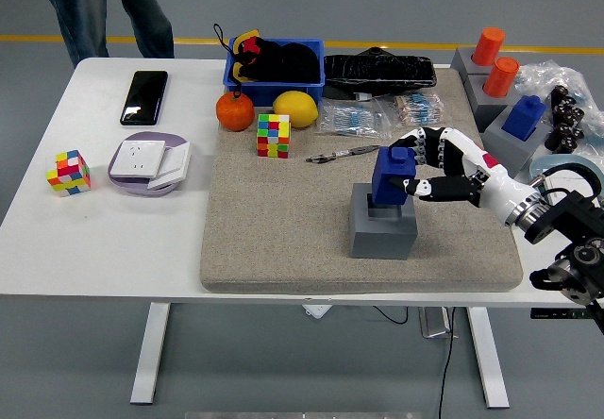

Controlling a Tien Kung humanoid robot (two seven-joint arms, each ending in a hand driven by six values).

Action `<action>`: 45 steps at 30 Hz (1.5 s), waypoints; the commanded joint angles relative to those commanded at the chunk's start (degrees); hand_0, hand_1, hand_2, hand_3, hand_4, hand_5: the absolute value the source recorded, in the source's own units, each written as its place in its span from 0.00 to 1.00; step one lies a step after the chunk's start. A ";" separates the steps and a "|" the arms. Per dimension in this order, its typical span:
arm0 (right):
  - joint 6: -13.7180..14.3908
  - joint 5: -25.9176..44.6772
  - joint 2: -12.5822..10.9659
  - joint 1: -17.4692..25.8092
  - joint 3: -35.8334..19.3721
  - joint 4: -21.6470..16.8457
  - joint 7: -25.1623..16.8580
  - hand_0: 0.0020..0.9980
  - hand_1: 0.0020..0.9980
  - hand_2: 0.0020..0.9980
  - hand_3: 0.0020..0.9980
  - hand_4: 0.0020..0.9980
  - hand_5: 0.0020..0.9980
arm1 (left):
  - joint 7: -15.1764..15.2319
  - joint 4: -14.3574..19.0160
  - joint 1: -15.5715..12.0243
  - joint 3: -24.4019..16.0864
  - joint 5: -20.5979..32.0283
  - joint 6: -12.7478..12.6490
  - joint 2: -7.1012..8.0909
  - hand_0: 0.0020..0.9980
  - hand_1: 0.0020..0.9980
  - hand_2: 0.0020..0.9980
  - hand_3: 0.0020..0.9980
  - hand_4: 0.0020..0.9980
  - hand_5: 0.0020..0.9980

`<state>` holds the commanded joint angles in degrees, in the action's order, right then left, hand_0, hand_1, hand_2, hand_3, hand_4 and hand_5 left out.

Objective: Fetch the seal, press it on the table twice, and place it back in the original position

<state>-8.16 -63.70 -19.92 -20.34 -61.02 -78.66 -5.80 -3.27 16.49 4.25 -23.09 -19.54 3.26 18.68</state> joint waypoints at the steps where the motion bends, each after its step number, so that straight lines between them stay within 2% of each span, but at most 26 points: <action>1: -0.02 -0.21 -0.31 -0.05 -0.29 -0.44 0.06 0.59 0.49 0.47 0.46 0.78 0.00 | 0.01 0.01 -0.01 0.01 0.01 0.00 0.02 0.79 0.75 0.75 0.78 0.79 0.49; 5: 0.08 -1.25 -1.24 -0.50 -2.15 -0.59 0.14 0.59 0.49 0.47 0.46 0.78 0.00 | -0.01 0.00 0.08 0.22 0.10 0.01 0.09 0.79 0.75 0.75 0.78 0.79 0.49; 9: 0.48 -3.35 -0.58 -0.90 -5.31 2.03 0.08 0.59 0.49 0.47 0.46 0.77 0.00 | 0.00 -0.02 0.15 0.45 0.17 0.00 0.22 0.79 0.75 0.75 0.78 0.79 0.49; 12: 0.96 -4.78 0.23 -1.17 -7.41 5.67 -0.29 0.60 0.48 0.47 0.46 0.75 0.00 | -0.01 0.01 0.15 0.64 0.16 0.04 0.24 0.79 0.75 0.75 0.78 0.79 0.49; 18: 1.43 -5.47 1.02 -0.85 -7.55 11.23 -1.18 0.60 0.48 0.47 0.46 0.74 0.00 | -0.01 0.01 -0.03 0.72 0.16 0.10 0.13 0.79 0.75 0.75 0.78 0.79 0.49; 27: 4.87 -4.93 4.54 1.30 -6.89 19.22 -5.93 0.60 0.47 0.46 0.45 0.74 0.00 | 0.03 0.06 -0.41 0.45 -0.08 0.26 -0.10 0.79 0.75 0.75 0.78 0.79 0.49; 36: 8.45 -6.12 7.19 2.81 -8.32 22.70 -9.89 0.59 0.46 0.45 0.44 0.74 0.00 | -0.04 -0.03 -0.30 0.47 0.05 0.40 -0.28 0.79 0.75 0.75 0.78 0.79 0.49; 45: 8.91 -6.57 7.41 3.73 -7.20 24.96 -10.33 0.60 0.46 0.45 0.44 0.73 0.00 | 0.03 0.03 -0.19 0.04 -0.11 0.50 -0.42 0.79 0.75 0.75 0.78 0.79 0.49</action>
<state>0.75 -70.27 -12.52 -16.60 -68.22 -53.70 -16.13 -3.24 16.52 4.06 -23.04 -19.66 3.76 18.26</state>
